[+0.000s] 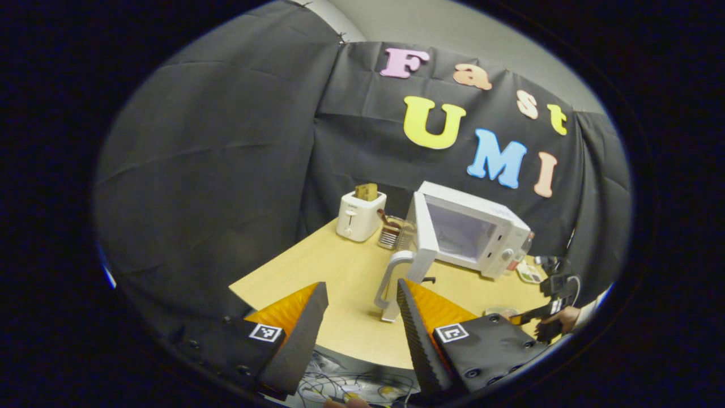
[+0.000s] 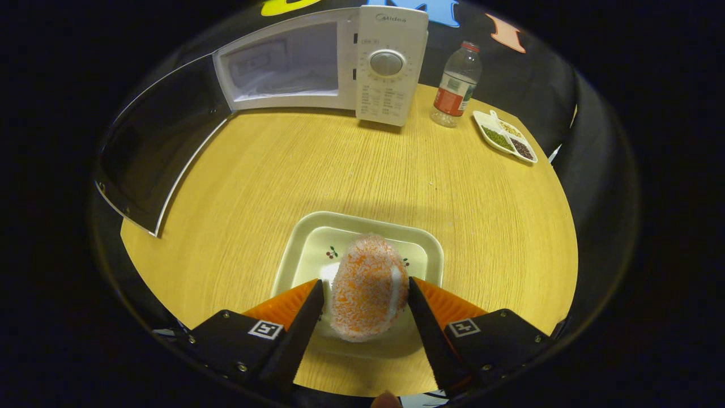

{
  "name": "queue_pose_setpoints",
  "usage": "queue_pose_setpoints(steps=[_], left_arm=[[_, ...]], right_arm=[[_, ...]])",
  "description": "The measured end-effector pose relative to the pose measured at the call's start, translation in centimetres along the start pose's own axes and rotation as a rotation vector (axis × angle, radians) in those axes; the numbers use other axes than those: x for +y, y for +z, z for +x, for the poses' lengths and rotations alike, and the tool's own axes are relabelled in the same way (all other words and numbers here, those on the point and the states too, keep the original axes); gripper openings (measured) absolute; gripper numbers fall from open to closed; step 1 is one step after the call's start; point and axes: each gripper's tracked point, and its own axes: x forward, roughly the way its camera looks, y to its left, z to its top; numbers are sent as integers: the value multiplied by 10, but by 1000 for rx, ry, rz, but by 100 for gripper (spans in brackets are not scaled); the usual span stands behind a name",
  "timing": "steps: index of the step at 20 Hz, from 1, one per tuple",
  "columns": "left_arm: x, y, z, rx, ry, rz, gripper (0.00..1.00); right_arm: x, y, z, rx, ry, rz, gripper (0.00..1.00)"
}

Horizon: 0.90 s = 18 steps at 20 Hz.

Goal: Open the microwave oven with the left hand, put the food in, and close the microwave oven.

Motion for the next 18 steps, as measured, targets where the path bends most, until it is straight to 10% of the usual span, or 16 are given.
queue_pose_setpoints(steps=[5, 18], left_arm=[[-21, 27, -20, -36, 53, -26, 83], [-97, 68, -35, -73, 121, 188, 80]], right_arm=[[7, 3, 0, -24, 62, -83, 67], [80, 112, -58, -284, 389, -45, 66]])
